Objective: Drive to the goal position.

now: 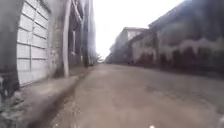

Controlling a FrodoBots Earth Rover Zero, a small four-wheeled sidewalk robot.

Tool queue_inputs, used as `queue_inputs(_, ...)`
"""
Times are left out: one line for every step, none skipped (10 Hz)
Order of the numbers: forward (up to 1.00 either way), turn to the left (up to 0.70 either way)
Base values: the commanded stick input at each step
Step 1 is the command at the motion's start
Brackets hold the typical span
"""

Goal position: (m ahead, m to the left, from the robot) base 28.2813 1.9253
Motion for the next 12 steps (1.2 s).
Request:
queue_inputs(0.77,0.0)
queue_inputs(0.85,0.0)
queue_inputs(0.85,0.0)
queue_inputs(0.85,0.0)
queue_inputs(0.85,0.0)
queue_inputs(0.85,0.0)
queue_inputs(0.85,0.0)
queue_inputs(0.85,0.0)
queue_inputs(0.85,0.0)
queue_inputs(0.85,0.0)
queue_inputs(0.85,0.0)
queue_inputs(0.85,0.0)
